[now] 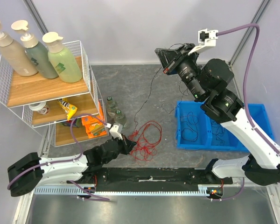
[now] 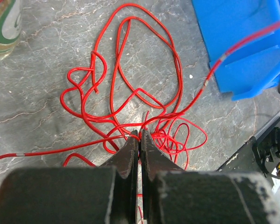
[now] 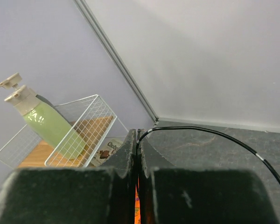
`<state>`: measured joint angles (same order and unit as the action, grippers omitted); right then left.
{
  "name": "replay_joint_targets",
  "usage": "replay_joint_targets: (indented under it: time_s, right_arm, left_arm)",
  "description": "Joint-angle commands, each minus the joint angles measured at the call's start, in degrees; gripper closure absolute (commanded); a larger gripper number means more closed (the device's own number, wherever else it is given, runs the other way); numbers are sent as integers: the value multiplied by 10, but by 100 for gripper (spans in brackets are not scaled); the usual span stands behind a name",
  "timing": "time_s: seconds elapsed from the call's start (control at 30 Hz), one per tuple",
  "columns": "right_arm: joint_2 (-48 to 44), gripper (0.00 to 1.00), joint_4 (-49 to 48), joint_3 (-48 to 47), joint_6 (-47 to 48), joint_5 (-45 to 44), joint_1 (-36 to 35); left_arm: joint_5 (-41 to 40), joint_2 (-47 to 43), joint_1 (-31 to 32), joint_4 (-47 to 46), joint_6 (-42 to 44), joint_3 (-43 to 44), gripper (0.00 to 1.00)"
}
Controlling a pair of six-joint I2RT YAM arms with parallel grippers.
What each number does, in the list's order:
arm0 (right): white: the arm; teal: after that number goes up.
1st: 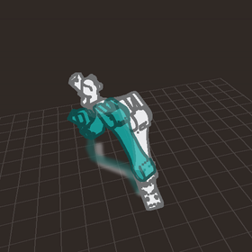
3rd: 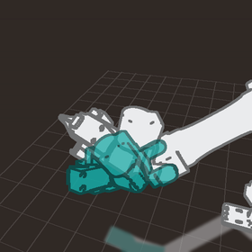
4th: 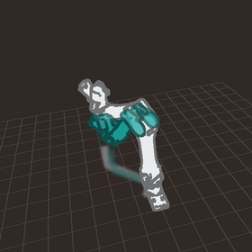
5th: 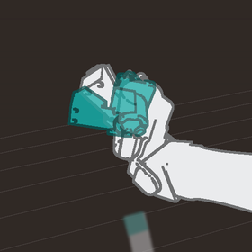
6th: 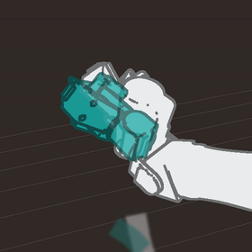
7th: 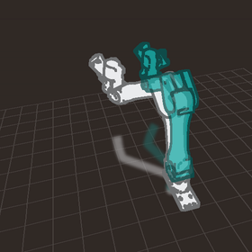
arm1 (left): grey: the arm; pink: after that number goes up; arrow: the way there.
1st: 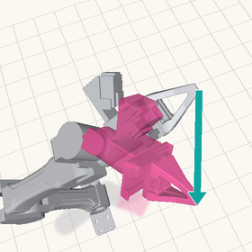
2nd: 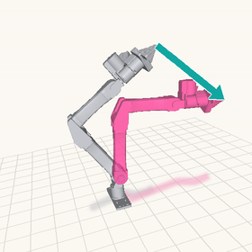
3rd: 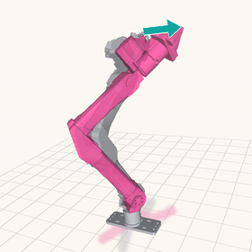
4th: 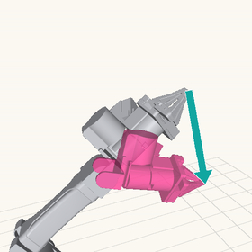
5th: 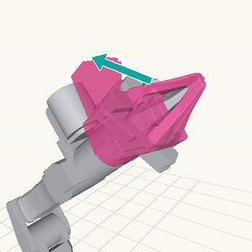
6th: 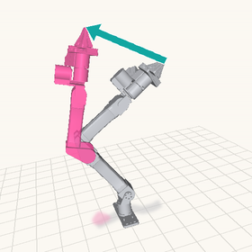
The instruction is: Untangle the cables
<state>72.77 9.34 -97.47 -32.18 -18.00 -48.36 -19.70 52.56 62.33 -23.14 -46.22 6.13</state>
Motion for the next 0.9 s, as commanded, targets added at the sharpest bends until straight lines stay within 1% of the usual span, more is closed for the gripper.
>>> replay_joint_targets:
  time_s: [0.0,0.2,0.3,0.37,0.43,0.5,0.6,0.77,0.83,0.87]
  right_arm:
    - [26,100,23,-68,40,5,14]
    - [68,100,73,-204,105,-34,39]
    - [82,100,92,-277,146,-66,43]
    - [83,100,97,-311,174,-70,42]
    - [71,100,101,-314,200,-79,42]
    - [38,100,101,-272,222,-109,42]
    - [-16,100,96,-179,259,-197,42]
    - [-102,100,78,2,316,-320,47]
    - [-130,100,69,79,332,-373,65]
    - [-139,100,65,119,325,-372,83]
  left_arm:
    - [-34,-27,-2,34,-17,3,98]
    - [-36,-21,-3,31,-38,-24,98]
    - [-29,-13,-2,27,-32,-27,98]
    - [-28,-13,-2,29,-29,-26,98]
    - [-30,-16,-2,34,-24,-21,98]
    - [-27,-18,-3,41,-15,-10,98]
    - [-26,-18,-3,46,-2,4,98]
    - [-3,-12,-2,53,25,31,98]
    - [17,-13,-3,45,45,43,98]
    - [24,-16,-2,45,53,51,98]
